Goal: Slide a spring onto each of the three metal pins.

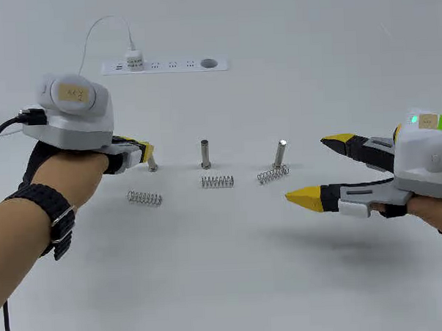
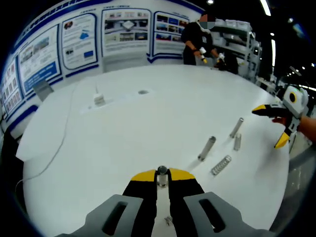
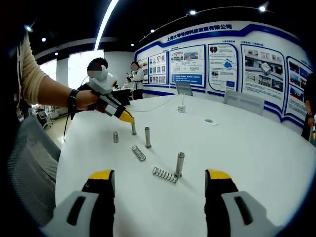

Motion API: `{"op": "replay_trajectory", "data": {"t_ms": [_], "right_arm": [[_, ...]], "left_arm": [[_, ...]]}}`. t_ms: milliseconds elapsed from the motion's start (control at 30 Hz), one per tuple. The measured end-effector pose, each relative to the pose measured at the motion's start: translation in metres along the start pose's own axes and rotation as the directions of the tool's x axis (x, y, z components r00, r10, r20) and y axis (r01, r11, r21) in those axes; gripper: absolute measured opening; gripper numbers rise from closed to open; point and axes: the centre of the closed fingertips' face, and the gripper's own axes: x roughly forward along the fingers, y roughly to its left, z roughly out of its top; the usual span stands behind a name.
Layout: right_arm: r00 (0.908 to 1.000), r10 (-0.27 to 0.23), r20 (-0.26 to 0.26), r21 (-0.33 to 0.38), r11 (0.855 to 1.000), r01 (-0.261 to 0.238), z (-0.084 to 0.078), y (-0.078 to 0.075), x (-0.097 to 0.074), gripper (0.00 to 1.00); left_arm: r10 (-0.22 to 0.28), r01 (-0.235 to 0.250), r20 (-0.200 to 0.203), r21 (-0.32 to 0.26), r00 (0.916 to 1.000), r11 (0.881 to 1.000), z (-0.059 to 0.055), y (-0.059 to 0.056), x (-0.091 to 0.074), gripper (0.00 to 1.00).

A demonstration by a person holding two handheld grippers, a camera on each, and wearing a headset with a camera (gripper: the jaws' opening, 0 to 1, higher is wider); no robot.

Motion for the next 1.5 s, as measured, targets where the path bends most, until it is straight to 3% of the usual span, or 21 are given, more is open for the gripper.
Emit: {"op": "replay_trajectory", "data": {"t_ms": [500,833,1233,1500], "right_arm": [[1.0,0.005,-0.005,0.0,1.0,-0.005,-0.001,0.002,0.001,0.76],[1.0,0.005,-0.005,-0.001,1.0,-0.005,0.0,0.003,0.001,0.76],[1.0,0.0,-0.006,-0.003,1.0,0.0,0.0,0.003,-0.001,0.75],[1.0,0.003,-0.007,-0.005,1.0,-0.003,0.001,0.003,0.0,0.75]], "left_arm": [[-0.019,0.019,-0.021,0.003,0.9996,1.0,-0.002,-0.002,0.0,0.08],[-0.019,0.019,0.003,0.076,0.9998,0.997,0.002,-0.004,0.001,0.1],[-0.032,0.029,0.036,0.08,0.9988,0.996,0.007,-0.007,-0.002,0.19],[-0.038,0.033,0.065,0.078,0.9972,0.996,0.011,-0.003,-0.009,0.23]]}}
